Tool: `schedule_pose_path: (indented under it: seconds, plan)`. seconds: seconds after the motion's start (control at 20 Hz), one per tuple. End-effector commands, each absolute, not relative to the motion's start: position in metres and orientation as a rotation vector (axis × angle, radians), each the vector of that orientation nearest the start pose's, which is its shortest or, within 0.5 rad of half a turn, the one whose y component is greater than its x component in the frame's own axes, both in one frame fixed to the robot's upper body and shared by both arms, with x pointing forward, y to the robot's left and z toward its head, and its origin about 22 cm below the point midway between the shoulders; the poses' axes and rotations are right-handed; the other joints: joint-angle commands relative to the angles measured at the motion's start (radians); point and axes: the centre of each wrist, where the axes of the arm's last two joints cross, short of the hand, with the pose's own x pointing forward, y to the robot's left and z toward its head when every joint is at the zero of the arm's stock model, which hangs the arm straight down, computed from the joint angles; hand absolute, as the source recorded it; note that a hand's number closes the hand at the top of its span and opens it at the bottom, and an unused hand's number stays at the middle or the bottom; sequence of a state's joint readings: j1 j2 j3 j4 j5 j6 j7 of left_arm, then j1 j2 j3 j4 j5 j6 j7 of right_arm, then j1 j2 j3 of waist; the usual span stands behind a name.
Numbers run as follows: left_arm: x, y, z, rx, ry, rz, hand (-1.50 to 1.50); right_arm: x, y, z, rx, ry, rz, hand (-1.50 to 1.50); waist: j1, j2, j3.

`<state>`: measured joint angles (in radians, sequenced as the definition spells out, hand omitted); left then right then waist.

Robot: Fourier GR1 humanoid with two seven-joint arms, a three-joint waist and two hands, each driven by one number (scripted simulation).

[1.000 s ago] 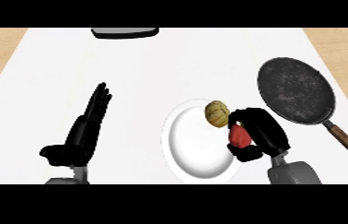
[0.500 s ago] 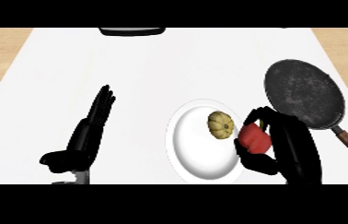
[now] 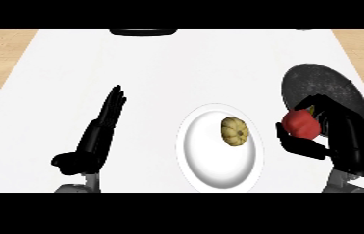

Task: Pick the bell pepper from the plate and place it in the pan

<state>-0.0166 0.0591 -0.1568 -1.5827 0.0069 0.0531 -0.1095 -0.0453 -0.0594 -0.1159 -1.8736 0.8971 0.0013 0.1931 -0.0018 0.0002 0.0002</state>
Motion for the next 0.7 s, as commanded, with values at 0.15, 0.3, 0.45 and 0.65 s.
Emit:
schedule_pose_path:
  seconds: [0.15, 0.3, 0.45, 0.65]
  plan:
    - [0.237, 0.199, 0.007, -0.075, -1.705, -0.126, 0.00, 0.280, -0.310, 0.071, -1.215, -1.543, 0.407, 1.50, 0.012, 0.002, 0.001]
    - [0.247, 0.211, 0.017, -0.076, -1.700, -0.134, 0.00, 0.295, -0.348, 0.059, -1.326, -1.542, 0.388, 1.50, 0.017, 0.005, 0.001]
    - [0.238, 0.201, 0.007, -0.069, -1.713, -0.135, 0.00, 0.303, -0.366, 0.048, -1.329, -1.600, 0.235, 1.50, 0.018, 0.004, 0.002]
    - [0.257, 0.187, 0.010, -0.082, -1.694, -0.127, 0.00, 0.332, -0.378, 0.025, -1.311, -1.586, 0.222, 1.50, 0.018, 0.007, 0.002]
